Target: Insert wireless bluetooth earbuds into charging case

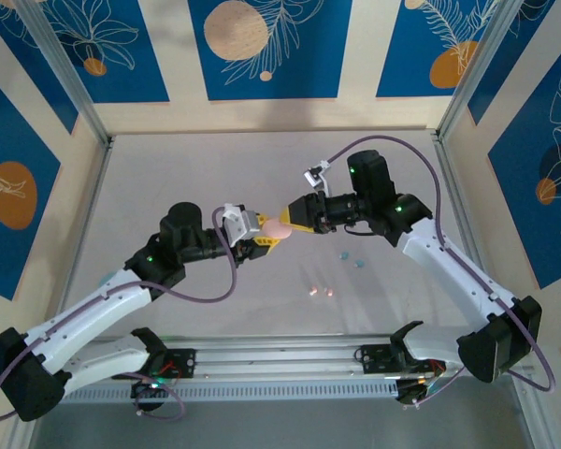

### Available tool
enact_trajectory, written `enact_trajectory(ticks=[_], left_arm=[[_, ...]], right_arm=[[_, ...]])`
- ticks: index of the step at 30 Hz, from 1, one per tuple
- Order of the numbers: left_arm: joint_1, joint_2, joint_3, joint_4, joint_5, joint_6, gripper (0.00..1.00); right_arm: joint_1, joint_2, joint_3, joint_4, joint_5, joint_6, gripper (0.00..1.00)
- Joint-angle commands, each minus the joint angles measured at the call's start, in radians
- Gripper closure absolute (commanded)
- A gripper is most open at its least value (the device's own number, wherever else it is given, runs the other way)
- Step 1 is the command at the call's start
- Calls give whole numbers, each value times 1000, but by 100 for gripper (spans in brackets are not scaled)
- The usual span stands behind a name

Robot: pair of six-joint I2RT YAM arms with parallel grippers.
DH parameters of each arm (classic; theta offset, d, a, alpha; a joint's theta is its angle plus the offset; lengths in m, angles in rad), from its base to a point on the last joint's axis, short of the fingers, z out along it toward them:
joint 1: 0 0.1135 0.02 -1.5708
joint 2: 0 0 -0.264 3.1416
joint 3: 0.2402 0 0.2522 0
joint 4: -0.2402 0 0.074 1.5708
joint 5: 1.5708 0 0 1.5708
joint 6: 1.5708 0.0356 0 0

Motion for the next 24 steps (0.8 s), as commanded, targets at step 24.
enact_trajectory(ticks=[24], left_arm=[[-4, -9, 29, -67, -18, 32, 81]], right_arm=[[43, 85, 5, -57, -125, -66, 63]])
